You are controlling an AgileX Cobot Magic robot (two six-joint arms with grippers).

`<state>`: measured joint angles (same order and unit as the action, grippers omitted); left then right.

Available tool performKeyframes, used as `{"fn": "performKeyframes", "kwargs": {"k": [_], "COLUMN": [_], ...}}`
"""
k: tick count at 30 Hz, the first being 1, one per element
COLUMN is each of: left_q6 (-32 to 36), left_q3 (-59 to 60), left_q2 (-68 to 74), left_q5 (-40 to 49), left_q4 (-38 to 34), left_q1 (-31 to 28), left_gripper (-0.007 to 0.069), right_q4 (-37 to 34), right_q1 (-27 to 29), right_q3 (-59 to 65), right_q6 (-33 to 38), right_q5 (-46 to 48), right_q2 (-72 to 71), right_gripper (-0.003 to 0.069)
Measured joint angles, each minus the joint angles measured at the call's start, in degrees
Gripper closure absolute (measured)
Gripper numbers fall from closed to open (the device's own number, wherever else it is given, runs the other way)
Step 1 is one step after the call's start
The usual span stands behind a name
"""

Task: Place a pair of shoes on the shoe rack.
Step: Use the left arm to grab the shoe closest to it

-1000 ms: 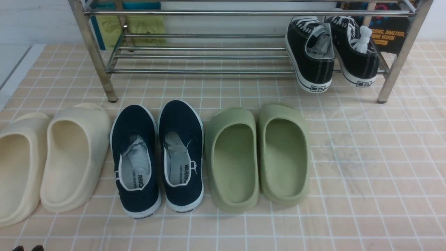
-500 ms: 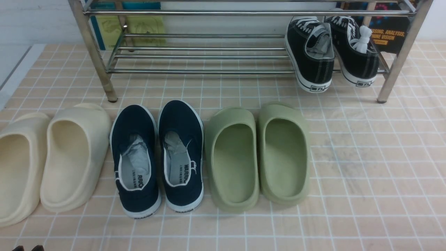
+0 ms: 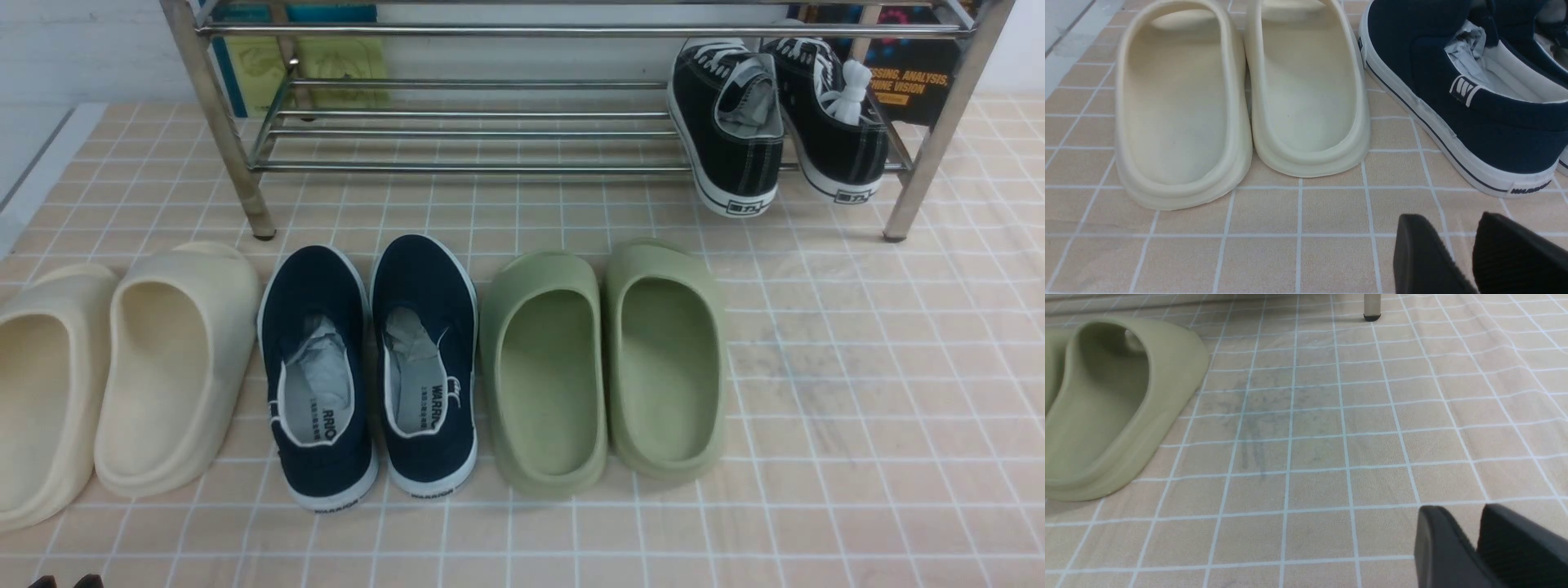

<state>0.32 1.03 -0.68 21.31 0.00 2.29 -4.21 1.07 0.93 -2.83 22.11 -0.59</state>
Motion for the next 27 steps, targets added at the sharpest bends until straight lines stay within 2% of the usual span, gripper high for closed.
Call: {"fn": "performKeyframes", "kwargs": {"k": [23, 27], "left_q6": [0.00, 0.75], "left_q3": [0.00, 0.00], "left_q2": [0.00, 0.00], "left_q5": [0.00, -0.63], "left_q4": [0.00, 3.70], "left_q1": [0.00, 0.00], "left_gripper": [0.0384, 0.0384], "right_q4": [0.00, 0.00], "right_q1": [0.00, 0.00], "right_q3": [0.00, 0.00], "right_q6": [0.00, 0.06], "right_q5": [0.00, 0.00], "right_q2": [0.00, 0.00], "right_gripper": [0.0440, 0.0435]}}
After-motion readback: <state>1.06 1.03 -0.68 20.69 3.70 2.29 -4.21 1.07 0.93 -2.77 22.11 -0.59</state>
